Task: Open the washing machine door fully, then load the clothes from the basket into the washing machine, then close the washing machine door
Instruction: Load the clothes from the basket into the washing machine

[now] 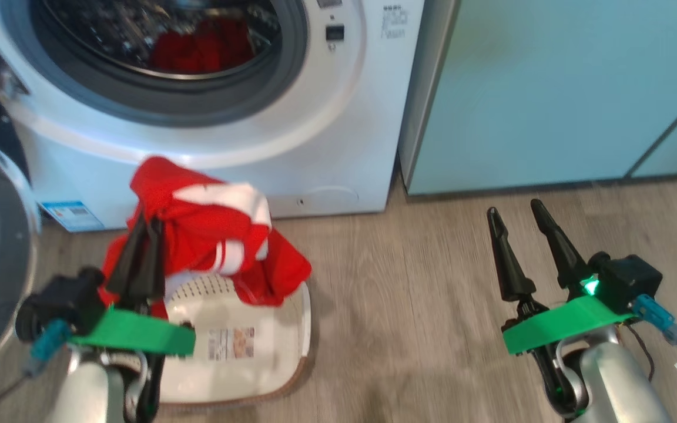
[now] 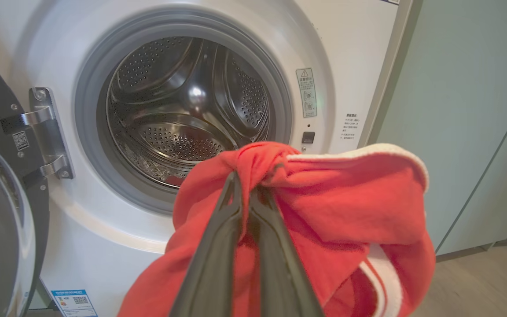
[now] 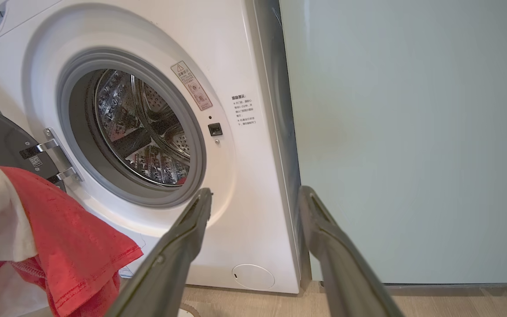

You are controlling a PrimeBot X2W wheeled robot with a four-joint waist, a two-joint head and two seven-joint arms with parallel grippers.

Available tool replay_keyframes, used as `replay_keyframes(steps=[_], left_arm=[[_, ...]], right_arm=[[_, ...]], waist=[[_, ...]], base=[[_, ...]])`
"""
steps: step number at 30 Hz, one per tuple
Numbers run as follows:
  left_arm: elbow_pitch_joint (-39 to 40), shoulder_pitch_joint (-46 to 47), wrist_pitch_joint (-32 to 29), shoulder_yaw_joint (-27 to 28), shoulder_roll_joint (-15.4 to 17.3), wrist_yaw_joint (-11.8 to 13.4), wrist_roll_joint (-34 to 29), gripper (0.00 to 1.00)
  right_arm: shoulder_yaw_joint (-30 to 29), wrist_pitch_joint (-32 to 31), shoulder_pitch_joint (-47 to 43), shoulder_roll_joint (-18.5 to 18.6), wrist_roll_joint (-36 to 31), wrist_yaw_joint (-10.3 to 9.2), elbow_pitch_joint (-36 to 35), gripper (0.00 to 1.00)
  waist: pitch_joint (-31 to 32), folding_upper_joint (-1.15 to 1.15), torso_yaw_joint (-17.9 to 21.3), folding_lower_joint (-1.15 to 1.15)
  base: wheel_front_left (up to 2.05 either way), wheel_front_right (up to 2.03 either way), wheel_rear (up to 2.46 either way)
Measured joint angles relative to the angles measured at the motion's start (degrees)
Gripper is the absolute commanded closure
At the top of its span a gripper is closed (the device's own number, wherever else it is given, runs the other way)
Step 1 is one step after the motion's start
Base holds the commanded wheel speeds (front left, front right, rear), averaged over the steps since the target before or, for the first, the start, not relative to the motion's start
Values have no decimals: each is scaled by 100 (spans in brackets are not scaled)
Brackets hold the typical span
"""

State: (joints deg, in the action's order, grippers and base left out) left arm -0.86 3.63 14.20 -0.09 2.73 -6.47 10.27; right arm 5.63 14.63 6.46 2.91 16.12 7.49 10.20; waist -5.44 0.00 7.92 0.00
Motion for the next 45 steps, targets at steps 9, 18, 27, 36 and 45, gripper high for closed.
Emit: replay_keyframes(steps=[9, 18, 27, 36, 45], left_arm=[[-26, 1449, 5, 294, -37, -51, 201, 100], [-495, 3457, 9, 664, 126, -97, 234, 100], [-1181, 5292, 55, 942, 709, -96, 234, 100], [-2229, 7048, 56, 345, 1472, -97, 16, 100], [-3529, 8641, 56, -452, 2165, -97, 109, 100]], right_arm=[[-18, 0, 400, 0, 0, 0, -204, 0], [11, 0, 874, 0, 130, 0, -383, 0], [113, 0, 1193, -1, 433, 0, -521, 0], [386, 0, 1509, -1, 818, 0, -689, 0], [641, 0, 1662, -3, 1131, 0, -715, 0]], waist=[[-921, 0, 165, 0], [-2088, 0, 429, 2], [-3079, 0, 854, 2], [-3907, 0, 1245, 2], [-4453, 0, 1577, 2]], base=[[0, 0, 0], [0, 0, 0], [0, 0, 0], [0, 0, 0], [0, 0, 0]])
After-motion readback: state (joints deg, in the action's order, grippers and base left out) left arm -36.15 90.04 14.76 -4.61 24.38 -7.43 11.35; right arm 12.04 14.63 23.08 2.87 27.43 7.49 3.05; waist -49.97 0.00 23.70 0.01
